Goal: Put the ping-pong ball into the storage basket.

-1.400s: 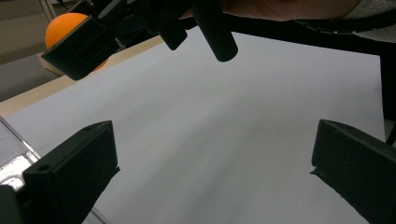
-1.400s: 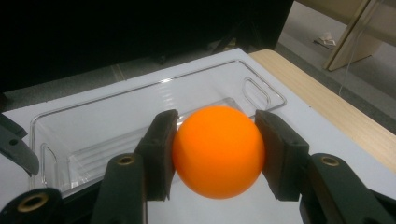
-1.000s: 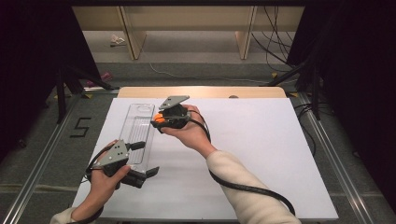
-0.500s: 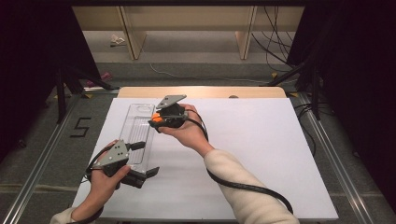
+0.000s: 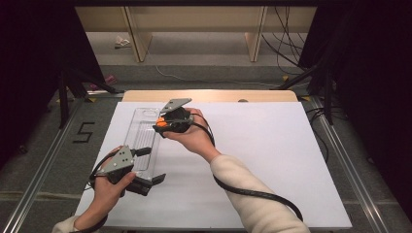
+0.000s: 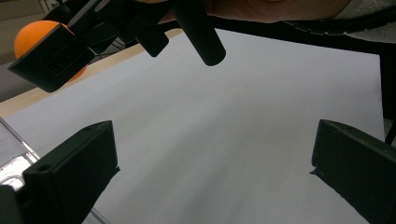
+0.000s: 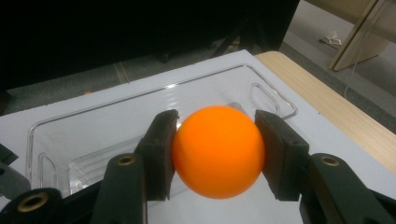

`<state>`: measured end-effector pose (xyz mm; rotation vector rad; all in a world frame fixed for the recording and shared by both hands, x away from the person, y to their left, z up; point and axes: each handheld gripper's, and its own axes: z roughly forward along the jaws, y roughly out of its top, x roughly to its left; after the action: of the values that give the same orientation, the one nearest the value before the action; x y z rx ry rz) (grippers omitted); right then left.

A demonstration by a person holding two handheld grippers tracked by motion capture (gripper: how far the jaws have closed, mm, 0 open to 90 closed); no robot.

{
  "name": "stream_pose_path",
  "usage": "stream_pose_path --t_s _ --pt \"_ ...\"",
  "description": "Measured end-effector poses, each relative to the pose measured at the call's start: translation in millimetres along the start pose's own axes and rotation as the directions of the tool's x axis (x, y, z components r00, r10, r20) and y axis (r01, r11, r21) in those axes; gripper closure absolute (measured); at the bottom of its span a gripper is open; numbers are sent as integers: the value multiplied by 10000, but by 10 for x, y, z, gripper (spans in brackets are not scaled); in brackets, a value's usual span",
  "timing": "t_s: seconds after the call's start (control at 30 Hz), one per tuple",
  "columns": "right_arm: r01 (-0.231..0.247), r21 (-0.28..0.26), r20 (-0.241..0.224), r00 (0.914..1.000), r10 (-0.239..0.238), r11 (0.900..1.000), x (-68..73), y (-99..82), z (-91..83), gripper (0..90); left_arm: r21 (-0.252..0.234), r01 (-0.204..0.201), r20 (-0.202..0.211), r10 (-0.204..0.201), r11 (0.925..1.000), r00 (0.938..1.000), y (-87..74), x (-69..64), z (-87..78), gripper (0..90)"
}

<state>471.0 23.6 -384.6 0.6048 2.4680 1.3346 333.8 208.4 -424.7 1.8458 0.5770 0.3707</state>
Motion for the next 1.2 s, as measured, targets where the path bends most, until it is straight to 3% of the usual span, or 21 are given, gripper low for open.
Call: stream_pose_path --t_s 1.2 --pt "-17 111 -36 10000 18 9999 -10 41 98 516 15 -40 5 40 10000 10000 2 -1 -2 0"
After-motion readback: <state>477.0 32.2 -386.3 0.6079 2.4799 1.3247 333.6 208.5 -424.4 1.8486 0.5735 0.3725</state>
